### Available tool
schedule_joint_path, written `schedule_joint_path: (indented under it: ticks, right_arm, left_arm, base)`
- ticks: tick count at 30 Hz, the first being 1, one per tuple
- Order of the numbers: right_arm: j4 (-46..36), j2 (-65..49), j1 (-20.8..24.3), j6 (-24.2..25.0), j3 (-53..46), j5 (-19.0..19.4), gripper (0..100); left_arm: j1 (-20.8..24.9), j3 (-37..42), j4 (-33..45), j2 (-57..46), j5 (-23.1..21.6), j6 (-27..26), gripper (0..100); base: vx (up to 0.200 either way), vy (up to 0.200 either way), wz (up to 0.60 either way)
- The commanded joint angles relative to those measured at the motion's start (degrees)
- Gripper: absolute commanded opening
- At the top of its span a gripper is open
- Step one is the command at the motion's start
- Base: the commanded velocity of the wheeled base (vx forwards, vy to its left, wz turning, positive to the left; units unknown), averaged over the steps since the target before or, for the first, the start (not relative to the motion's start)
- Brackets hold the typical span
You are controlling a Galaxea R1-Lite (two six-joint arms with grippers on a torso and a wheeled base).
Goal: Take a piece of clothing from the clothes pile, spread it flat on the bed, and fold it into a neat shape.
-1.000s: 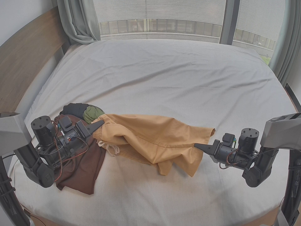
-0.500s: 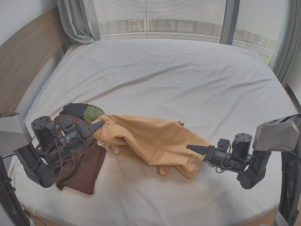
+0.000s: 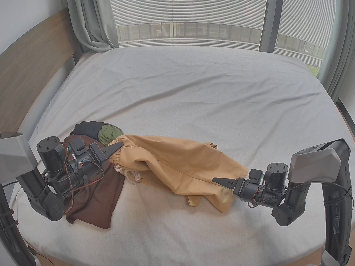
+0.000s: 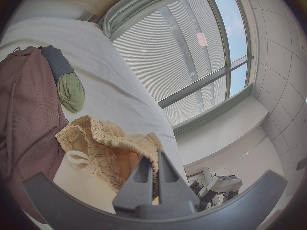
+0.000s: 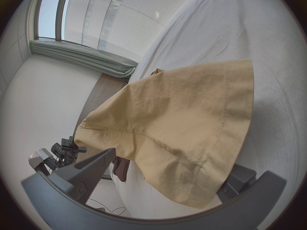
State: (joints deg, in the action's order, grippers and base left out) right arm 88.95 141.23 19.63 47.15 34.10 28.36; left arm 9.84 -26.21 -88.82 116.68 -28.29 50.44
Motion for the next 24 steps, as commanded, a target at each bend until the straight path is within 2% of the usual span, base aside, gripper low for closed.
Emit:
schedule_joint_path:
  ticks: [1,2,14,24]
  right_arm:
    - [0.08,0.19,0.24,-0.04,0.18,-0.05,100]
    - [0.08,0.19,0.15,-0.04,0.27,-0.23,0]
    - [0.08,-1.22,0.06,-0.04,-1.05,-1.11,0]
    - [-0.36,-15.9,-0.73,-0.22,-7.38,-0.32,0]
  left_arm:
    - [0.01,0.02,-0.04,0.04,-0.01,0.0,0]
    - [0.01,0.02,-0.04,0.04,-0.01,0.0,0]
    - [0.09,-0.07,-0.04,0.31,-0.09,0.0,0]
    - [0.36,-0.33,-0.04,-0.48,0.08,-0.7,0]
  base:
    - [0.0,0.0,0.0]
    - [0.0,0.0,0.0]
    - [0.0,0.0,0.0]
    - [0.0,0.0,0.0]
